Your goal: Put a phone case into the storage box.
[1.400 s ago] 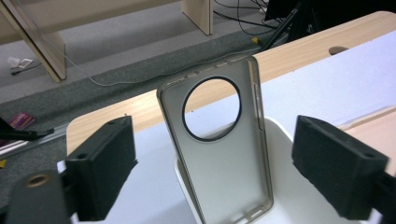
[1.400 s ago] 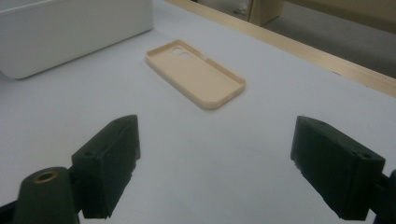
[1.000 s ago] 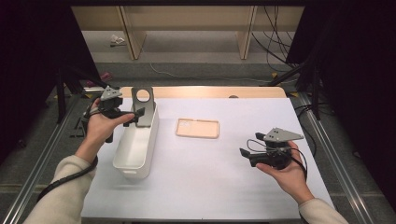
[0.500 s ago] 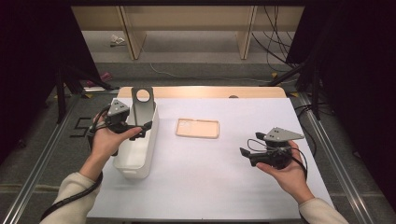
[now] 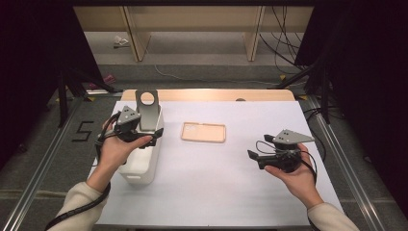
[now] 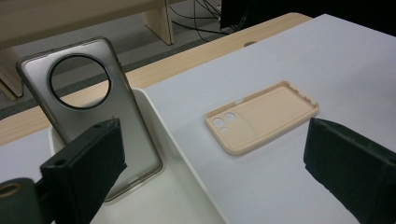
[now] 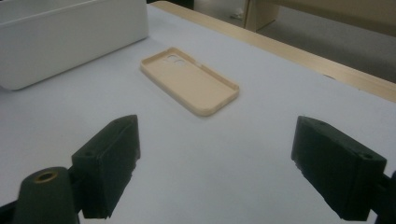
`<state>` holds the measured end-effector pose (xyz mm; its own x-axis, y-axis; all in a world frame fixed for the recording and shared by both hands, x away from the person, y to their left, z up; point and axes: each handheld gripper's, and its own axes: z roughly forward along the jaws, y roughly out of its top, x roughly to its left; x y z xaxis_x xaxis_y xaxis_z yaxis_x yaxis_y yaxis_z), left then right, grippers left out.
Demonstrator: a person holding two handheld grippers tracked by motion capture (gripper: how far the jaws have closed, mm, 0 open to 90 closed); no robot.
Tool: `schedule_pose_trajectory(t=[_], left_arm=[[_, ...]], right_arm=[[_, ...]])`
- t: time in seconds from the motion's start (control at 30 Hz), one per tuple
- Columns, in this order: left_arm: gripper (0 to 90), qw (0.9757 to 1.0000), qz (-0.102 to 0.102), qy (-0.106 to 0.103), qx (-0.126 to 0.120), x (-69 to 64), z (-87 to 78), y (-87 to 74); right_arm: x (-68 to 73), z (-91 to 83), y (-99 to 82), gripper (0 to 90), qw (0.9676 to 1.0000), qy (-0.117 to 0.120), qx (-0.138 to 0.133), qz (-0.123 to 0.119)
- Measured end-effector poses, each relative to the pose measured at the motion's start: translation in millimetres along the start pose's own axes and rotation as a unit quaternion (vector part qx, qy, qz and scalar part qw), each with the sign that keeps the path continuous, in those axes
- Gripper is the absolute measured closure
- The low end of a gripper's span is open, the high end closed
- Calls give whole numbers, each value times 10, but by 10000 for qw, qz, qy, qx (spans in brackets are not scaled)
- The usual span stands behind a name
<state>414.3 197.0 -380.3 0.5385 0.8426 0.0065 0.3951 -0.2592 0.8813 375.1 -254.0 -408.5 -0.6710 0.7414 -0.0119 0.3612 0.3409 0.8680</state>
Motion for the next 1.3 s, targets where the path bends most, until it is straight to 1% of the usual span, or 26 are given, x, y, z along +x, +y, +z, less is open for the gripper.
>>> schedule_pose_trajectory(t=[0.13,0.23,0.43,0.5,0.77,0.8,0.9,0.93,0.97,1.0,1.07,1.1,1.17,1.2,1.23,1.3], left_arm=[[53,10000,41,-79,-21,-46,5,14],[57,9999,75,-140,13,-77,24,6],[60,9998,109,-146,53,-91,34,3],[60,9998,83,-151,30,-95,32,7],[62,9997,124,-195,3,-116,38,22],[65,9997,125,-192,-31,-124,37,24],[99,9996,140,-220,-111,-165,34,29],[139,9995,140,-225,-185,-202,43,35],[183,9994,159,-245,-205,-239,57,44],[237,9992,221,-272,-206,-285,68,55],[418,9988,247,-313,-283,-378,93,85],[490,9986,280,-359,-281,-435,118,108],[673,9980,313,-514,-204,-565,213,165],[771,9980,324,-524,-139,-626,269,191],[836,9980,311,-540,-76,-673,317,211],[896,9972,332,-638,189,-815,491,267]], right_arm=[[-15,-13,-5,162,10000,-22,-18,38],[-20,-15,-7,163,10000,-26,-18,49],[-9,-13,-9,163,10000,-10,-4,37],[-10,-16,-10,163,10000,-14,-13,40],[-16,-8,0,162,10000,-23,-15,50],[-22,1,-1,162,10000,-28,-22,58],[-33,-1,-1,162,9999,-43,-7,97],[-33,-6,1,162,9999,-46,-18,100],[-30,-14,4,162,9999,-46,-28,108],[-26,-20,1,162,9999,-40,-34,94],[-26,-34,-11,162,9999,-40,-22,104],[-28,-37,-12,162,9999,-37,-24,120],[-29,-44,-11,162,9999,-62,-55,133],[-29,-47,-10,161,9999,-67,-49,126],[-27,-49,-8,162,9999,-70,-50,128],[-26,-49,-6,162,9999,-77,-48,132]])
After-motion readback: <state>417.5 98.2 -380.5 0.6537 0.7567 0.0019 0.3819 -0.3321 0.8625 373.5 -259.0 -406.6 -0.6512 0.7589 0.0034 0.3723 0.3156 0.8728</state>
